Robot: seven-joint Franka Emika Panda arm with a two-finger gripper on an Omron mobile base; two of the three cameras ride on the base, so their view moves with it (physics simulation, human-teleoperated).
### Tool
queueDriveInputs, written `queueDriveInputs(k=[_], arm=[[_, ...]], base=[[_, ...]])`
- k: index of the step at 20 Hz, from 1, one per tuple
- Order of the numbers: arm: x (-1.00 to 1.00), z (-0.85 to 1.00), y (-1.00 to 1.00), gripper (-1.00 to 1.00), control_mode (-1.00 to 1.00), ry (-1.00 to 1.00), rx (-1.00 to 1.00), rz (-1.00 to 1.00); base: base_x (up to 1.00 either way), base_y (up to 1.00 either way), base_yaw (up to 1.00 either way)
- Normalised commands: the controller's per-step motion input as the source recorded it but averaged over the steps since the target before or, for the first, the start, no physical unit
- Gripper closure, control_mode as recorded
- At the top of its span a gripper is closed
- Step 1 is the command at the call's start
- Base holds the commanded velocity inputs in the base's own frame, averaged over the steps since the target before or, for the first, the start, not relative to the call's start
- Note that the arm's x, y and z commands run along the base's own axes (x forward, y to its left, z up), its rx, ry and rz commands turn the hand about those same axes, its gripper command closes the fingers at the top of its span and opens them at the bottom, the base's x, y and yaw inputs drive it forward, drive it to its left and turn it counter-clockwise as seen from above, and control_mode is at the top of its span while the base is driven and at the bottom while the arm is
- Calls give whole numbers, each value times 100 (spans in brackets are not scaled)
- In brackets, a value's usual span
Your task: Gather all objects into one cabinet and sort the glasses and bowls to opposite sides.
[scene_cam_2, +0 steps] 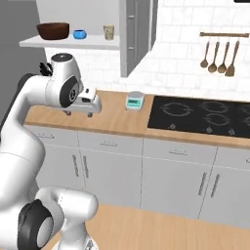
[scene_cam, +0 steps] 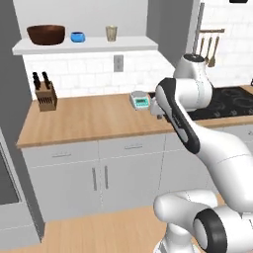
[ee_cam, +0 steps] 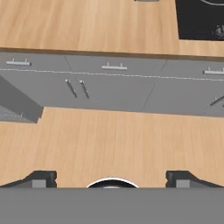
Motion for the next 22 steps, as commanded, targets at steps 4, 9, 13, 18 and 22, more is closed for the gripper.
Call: queueDriveInputs(k=[4,9,13,18,22], arm=[[0,0,0,-100,100,0,0,0],[0,0,0,-100,100,0,0,0],[0,0,0,-100,100,0,0,0],[0,0,0,-100,100,0,0,0],[0,0,0,-100,100,0,0,0]], base=[[-36,-91,0],[-32,-78,0],[-1,-98,0],[0,-100,-1],[0,-100,-2]])
